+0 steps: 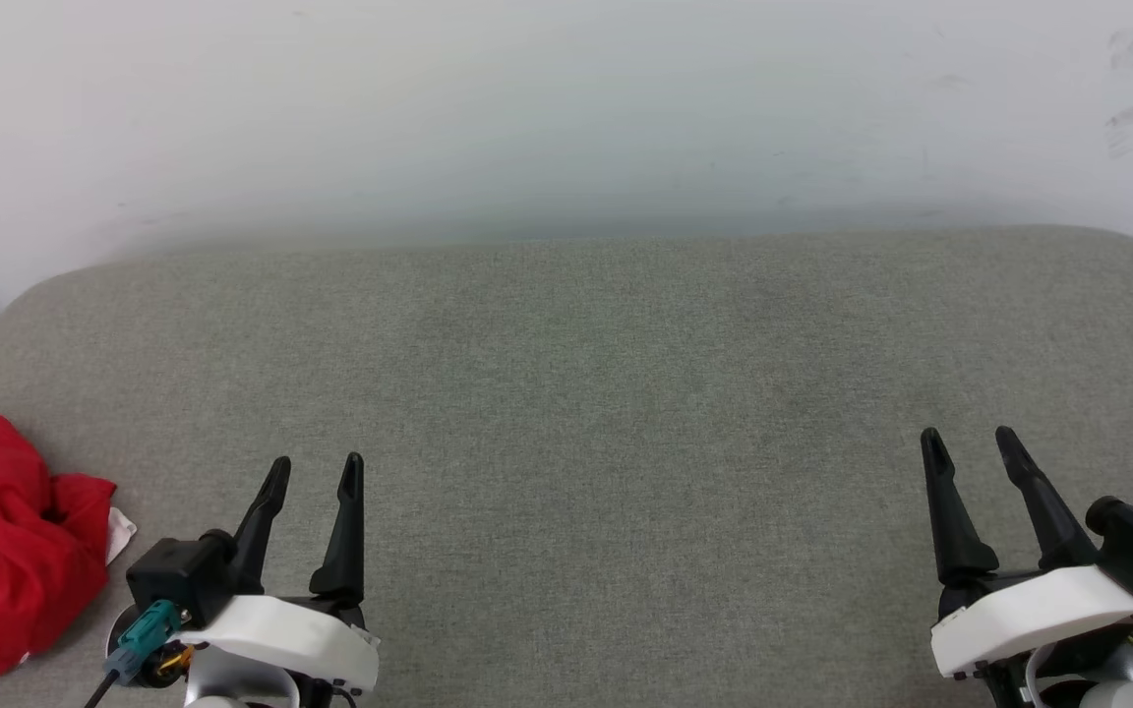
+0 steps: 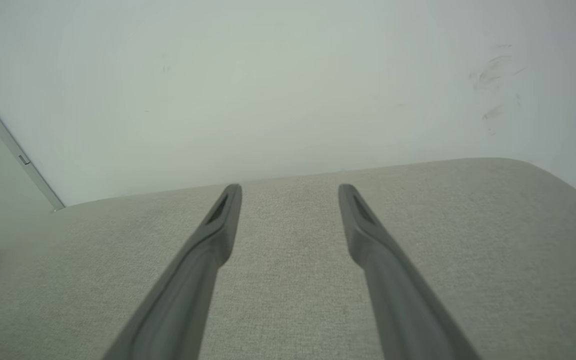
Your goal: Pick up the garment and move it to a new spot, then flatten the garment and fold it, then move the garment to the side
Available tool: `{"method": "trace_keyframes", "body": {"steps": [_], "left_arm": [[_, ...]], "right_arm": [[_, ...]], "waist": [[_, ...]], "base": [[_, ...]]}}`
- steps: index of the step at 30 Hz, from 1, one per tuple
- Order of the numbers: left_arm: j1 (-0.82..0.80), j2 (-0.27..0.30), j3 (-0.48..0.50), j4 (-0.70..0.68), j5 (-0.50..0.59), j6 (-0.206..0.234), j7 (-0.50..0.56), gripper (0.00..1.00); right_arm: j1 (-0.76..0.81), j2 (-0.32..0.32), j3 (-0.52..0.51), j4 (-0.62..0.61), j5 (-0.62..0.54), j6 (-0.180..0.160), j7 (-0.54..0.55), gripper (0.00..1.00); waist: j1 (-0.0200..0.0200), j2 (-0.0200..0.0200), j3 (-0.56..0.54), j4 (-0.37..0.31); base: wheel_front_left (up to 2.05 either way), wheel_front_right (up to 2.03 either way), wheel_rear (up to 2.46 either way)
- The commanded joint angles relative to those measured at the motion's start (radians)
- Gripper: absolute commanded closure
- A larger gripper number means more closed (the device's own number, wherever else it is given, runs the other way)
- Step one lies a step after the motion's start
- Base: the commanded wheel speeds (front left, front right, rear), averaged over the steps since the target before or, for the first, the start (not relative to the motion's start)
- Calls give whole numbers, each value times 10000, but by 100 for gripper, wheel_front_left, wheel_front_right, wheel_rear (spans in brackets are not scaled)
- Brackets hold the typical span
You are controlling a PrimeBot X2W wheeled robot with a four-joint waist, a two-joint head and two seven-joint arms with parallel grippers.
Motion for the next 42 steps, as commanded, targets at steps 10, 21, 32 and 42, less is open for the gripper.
{"method": "trace_keyframes", "body": {"steps": [10,21,32,42], "left_arm": [[-56,-5,55,241,1044,-19,-309,0],[-53,-13,-13,336,1619,-23,-497,0],[-62,23,-126,390,2100,-28,-703,0],[-128,28,-193,478,1814,-29,-696,0]], "right_arm": [[109,14,11,-183,-907,0,-102,0],[168,16,9,-195,-1352,0,-179,0],[241,18,-18,-211,-1930,0,-322,0],[146,19,-102,-43,-1790,0,-352,0]], "waist": [[0,0,21,23],[0,0,36,26],[0,0,52,80],[0,0,49,236]], "base": [[0,0,0],[0,0,0],[0,0,0],[0,0,0]]}}
